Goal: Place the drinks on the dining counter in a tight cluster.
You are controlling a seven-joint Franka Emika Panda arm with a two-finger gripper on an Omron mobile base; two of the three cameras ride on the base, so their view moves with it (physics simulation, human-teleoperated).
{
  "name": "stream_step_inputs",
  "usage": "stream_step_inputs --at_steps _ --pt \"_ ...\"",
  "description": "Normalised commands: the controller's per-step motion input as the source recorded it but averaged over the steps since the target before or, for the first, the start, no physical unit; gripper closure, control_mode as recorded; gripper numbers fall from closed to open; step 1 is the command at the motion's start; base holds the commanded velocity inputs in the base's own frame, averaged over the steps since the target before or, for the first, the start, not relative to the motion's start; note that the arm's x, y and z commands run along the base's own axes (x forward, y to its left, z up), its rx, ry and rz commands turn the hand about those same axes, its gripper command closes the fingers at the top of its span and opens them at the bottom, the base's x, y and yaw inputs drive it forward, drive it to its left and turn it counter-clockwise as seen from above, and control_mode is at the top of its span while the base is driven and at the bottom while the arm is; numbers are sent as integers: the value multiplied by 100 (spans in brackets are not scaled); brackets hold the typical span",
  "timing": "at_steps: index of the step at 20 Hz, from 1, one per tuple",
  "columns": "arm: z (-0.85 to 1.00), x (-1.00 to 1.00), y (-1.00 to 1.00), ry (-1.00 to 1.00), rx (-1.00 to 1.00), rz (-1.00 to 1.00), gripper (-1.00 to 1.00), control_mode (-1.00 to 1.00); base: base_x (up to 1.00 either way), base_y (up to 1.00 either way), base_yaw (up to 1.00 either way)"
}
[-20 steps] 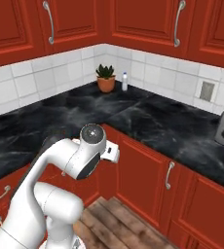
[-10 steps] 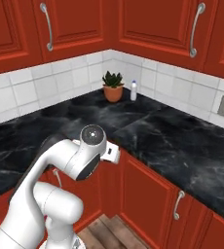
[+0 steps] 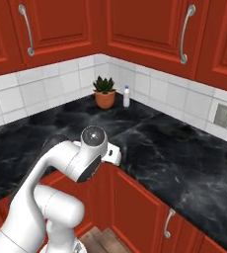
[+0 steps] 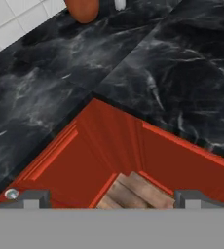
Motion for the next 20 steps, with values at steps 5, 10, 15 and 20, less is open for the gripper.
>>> stream_step_inputs --at_steps 5,10,15,20 --pt "0 0 0 0 0 0 -100 100 55 -9 0" --pt "0 0 0 0 0 0 -100 100 59 -11 0" --pt "0 0 0 0 0 0 -100 100 59 -2 0" --pt "0 0 0 0 0 0 -100 100 36 0 0"
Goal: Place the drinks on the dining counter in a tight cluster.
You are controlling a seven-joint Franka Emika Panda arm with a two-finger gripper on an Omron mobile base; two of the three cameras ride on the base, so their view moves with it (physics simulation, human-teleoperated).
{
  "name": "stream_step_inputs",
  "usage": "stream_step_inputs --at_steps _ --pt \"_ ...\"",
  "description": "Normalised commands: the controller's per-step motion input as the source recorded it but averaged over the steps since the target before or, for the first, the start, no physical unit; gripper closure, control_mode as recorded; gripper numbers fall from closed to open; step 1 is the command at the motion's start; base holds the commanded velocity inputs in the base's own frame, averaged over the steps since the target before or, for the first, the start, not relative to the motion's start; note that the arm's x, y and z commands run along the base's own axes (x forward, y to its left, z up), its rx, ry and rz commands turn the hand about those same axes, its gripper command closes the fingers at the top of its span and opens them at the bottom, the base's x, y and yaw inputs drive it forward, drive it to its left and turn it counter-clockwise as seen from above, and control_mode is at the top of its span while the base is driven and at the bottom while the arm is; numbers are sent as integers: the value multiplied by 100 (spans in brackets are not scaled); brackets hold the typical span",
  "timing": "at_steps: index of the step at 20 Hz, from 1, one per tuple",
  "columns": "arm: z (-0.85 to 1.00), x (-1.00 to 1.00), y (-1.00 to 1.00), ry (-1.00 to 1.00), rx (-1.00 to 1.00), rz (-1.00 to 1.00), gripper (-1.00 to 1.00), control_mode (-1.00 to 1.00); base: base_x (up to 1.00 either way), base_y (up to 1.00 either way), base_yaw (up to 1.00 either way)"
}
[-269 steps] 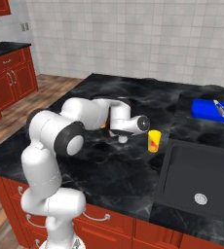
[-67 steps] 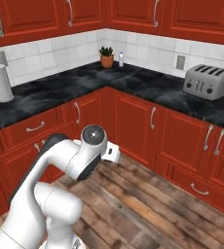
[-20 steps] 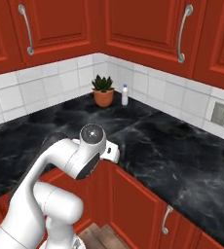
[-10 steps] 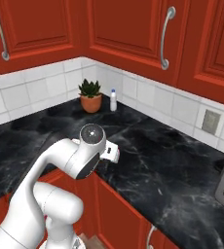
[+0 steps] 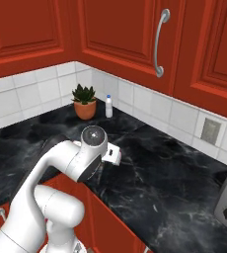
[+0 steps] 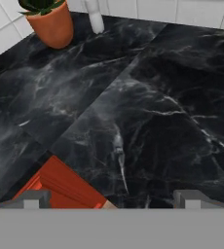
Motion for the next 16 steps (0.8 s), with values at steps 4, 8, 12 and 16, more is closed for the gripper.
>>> stream_step_inputs --at_steps 4,8,12,16 --pt "0 0 0 0 0 0 -100 100 0 0 0" --pt "0 0 0 0 0 0 -100 100 0 0 0" --pt "0 0 0 0 0 0 -100 100 0 0 0" --pt "-1 0 8 -6 -1 5 -100 -100 0 11 11"
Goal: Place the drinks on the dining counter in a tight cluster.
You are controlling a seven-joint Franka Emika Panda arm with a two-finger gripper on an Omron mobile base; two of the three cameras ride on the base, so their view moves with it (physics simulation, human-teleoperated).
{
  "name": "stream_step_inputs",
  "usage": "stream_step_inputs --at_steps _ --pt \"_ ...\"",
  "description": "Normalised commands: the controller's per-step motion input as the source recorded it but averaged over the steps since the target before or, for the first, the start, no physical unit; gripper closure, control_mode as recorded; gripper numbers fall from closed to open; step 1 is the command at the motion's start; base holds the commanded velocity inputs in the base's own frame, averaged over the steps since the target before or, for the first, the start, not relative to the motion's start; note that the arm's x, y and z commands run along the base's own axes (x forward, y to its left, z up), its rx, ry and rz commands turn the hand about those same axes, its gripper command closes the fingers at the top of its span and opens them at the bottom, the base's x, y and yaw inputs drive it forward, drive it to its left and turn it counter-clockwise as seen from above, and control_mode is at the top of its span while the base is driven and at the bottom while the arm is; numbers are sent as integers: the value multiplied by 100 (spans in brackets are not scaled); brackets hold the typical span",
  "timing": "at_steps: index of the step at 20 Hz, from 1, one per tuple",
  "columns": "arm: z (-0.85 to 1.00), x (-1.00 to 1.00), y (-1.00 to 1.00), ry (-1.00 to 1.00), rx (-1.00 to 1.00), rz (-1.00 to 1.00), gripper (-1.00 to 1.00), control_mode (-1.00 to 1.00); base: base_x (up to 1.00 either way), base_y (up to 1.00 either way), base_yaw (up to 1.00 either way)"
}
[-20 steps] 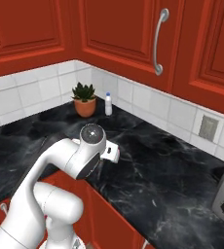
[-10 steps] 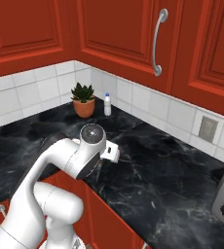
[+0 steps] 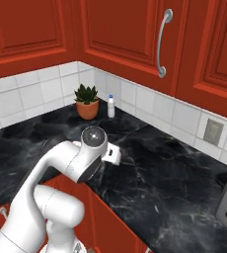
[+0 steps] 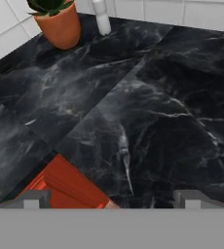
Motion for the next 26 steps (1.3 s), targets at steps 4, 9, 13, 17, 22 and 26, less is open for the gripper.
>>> stream_step_inputs --at_steps 4,9,13,17,22,26 --pt "-1 7 24 -42 -1 27 -100 -100 0 0 0" --pt "0 16 6 -52 0 23 -100 -100 0 0 0" --pt "5 50 16 -19 0 9 -100 -100 0 0 0" --pt "8 52 6 -15 0 8 -100 -100 0 0 0" --pt "20 54 0 -1 0 5 -100 -100 0 0 0" --pt "11 52 3 0 0 6 -100 -100 0 0 0"
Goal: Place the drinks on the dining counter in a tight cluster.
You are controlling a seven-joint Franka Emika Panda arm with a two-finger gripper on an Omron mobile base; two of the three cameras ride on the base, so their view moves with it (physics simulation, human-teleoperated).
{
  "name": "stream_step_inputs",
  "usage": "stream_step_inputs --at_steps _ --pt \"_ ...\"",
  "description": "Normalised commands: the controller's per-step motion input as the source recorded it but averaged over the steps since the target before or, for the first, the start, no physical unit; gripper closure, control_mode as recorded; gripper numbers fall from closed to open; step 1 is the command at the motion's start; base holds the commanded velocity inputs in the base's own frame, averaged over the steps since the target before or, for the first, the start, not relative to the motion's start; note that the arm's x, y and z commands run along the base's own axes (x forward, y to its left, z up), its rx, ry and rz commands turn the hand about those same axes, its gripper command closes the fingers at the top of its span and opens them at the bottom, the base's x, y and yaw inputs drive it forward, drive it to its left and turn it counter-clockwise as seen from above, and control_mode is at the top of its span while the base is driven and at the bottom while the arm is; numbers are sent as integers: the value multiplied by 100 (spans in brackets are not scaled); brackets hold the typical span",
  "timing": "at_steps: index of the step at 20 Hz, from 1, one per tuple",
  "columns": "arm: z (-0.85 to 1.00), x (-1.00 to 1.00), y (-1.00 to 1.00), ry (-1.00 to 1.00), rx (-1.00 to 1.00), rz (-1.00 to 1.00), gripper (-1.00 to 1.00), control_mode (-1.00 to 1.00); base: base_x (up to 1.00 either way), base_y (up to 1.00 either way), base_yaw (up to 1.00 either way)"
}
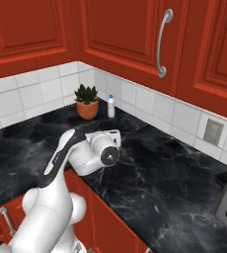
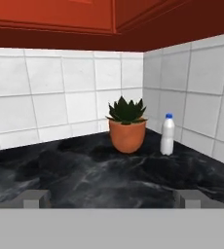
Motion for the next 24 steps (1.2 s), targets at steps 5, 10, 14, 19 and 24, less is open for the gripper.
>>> stream_step_inputs --at_steps 5,10,14,19,24 --pt "8 50 0 0 0 7 -100 -100 0 0 0" --pt "10 40 1 -1 0 5 -100 -100 0 0 0" --pt "16 29 2 0 0 1 -100 -100 0 0 0" --pt "17 24 18 0 -1 6 -100 -100 0 0 0" --pt "4 32 9 0 -4 2 -100 -100 0 0 0"
